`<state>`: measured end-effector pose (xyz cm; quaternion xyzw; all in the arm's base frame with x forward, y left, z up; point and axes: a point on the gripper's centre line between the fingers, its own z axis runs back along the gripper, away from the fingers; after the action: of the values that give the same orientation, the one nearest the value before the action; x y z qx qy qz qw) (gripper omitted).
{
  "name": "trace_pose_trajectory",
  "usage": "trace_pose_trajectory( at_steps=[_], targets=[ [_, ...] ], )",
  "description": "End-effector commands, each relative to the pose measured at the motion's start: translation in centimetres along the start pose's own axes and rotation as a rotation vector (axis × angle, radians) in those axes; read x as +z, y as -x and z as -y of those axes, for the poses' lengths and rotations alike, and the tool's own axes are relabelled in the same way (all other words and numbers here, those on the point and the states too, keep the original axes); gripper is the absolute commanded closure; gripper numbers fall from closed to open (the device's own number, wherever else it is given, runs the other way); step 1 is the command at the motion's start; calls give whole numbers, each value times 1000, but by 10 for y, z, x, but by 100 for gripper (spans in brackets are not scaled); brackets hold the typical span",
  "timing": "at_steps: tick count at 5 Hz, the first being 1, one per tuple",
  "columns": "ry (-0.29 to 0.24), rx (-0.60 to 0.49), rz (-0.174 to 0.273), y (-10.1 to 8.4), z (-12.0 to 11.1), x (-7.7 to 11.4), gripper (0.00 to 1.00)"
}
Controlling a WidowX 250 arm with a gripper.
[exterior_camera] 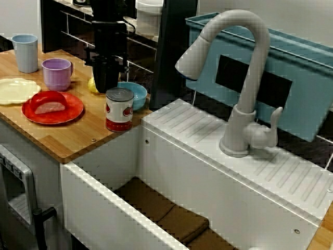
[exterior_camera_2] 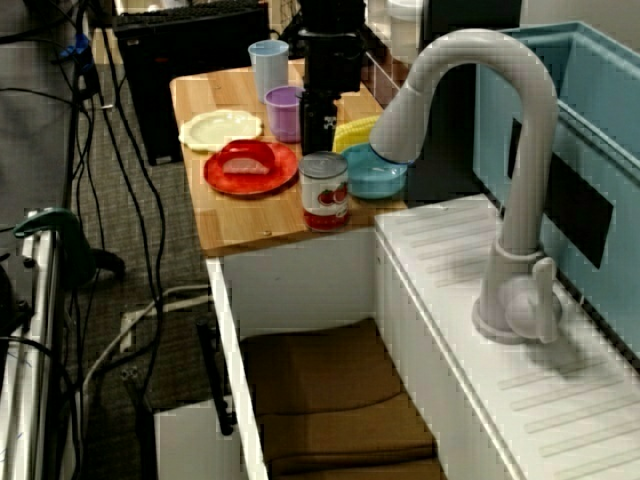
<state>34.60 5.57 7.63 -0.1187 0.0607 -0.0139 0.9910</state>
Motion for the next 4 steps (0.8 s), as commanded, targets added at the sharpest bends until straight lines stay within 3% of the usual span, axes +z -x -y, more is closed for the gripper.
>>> trace_pose_trajectory(
  at_steps=[1,3,4],
  targets=[
    [89,-35,9,8,13,22,100],
    [34,-3,44,9,5,23,100],
    [36,10,37,7,3,28,100]
  ],
)
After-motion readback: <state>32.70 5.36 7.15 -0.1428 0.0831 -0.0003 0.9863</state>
